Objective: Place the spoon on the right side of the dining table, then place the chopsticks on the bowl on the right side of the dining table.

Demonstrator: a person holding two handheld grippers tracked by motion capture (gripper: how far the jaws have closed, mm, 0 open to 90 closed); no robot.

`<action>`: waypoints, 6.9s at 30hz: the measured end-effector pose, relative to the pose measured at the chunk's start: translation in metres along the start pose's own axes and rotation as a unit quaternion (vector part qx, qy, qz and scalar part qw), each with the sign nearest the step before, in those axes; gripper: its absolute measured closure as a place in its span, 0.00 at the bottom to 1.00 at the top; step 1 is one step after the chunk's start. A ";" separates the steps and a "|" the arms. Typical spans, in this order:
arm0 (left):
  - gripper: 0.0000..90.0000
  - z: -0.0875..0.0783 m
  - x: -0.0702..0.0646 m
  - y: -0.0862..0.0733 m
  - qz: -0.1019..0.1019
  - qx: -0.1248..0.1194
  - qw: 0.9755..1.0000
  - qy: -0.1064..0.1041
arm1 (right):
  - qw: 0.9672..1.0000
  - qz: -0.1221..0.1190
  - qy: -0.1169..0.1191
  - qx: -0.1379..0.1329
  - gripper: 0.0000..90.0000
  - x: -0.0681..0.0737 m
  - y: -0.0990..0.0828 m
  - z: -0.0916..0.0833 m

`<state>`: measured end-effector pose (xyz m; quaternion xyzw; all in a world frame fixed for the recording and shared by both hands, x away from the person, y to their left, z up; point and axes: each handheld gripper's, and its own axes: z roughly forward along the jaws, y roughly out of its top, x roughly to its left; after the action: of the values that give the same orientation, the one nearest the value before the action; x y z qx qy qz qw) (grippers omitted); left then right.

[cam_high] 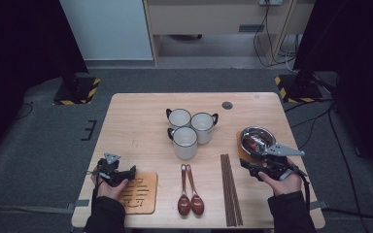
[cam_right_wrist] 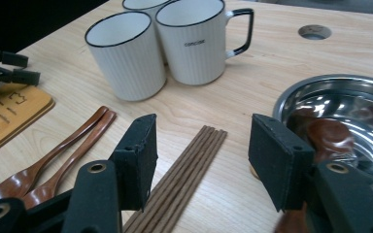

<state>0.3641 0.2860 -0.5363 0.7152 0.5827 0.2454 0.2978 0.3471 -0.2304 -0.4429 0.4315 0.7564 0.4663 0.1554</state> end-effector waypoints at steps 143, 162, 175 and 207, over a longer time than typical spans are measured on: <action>0.06 0.000 0.000 0.000 0.000 0.000 1.000 0.001 | 0.987 0.005 -0.075 0.143 0.86 0.003 -0.081 0.017; 0.06 0.000 0.000 0.000 0.000 0.000 1.000 0.001 | 0.985 -0.008 -0.099 0.145 0.95 0.009 -0.084 0.017; 0.06 0.000 0.000 0.000 0.000 0.000 1.000 0.001 | 0.988 0.012 -0.088 0.125 0.95 0.005 -0.078 0.011; 0.06 0.000 0.000 0.000 0.000 0.000 1.000 0.001 | 0.997 0.022 -0.062 0.047 0.95 0.013 -0.042 -0.018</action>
<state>0.3641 0.2859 -0.5363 0.7151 0.5831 0.2456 0.2972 0.3072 -0.2387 -0.4667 0.4825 0.7568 0.4062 0.1714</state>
